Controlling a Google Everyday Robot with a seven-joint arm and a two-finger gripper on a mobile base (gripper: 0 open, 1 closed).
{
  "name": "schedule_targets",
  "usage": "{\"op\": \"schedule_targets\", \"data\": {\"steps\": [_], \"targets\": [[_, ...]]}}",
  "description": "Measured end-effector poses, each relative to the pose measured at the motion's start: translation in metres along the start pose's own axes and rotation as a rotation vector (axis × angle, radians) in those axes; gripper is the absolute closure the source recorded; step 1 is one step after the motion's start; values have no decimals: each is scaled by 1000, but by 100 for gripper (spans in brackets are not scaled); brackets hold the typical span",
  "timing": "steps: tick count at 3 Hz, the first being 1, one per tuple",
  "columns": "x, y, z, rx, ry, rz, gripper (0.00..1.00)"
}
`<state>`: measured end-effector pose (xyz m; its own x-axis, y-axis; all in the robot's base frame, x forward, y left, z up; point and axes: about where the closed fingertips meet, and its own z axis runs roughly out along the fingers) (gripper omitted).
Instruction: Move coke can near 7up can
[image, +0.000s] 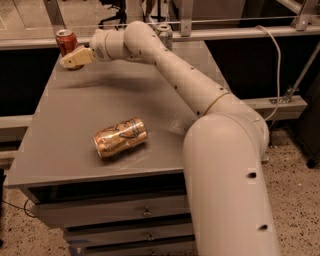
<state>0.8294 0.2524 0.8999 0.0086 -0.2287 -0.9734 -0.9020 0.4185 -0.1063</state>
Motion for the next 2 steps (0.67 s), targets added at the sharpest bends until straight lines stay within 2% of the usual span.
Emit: {"op": "schedule_targets", "data": {"steps": [1, 2], "targets": [[4, 1, 28, -36, 14, 24, 0], [7, 0, 49, -48, 18, 42, 0]]}}
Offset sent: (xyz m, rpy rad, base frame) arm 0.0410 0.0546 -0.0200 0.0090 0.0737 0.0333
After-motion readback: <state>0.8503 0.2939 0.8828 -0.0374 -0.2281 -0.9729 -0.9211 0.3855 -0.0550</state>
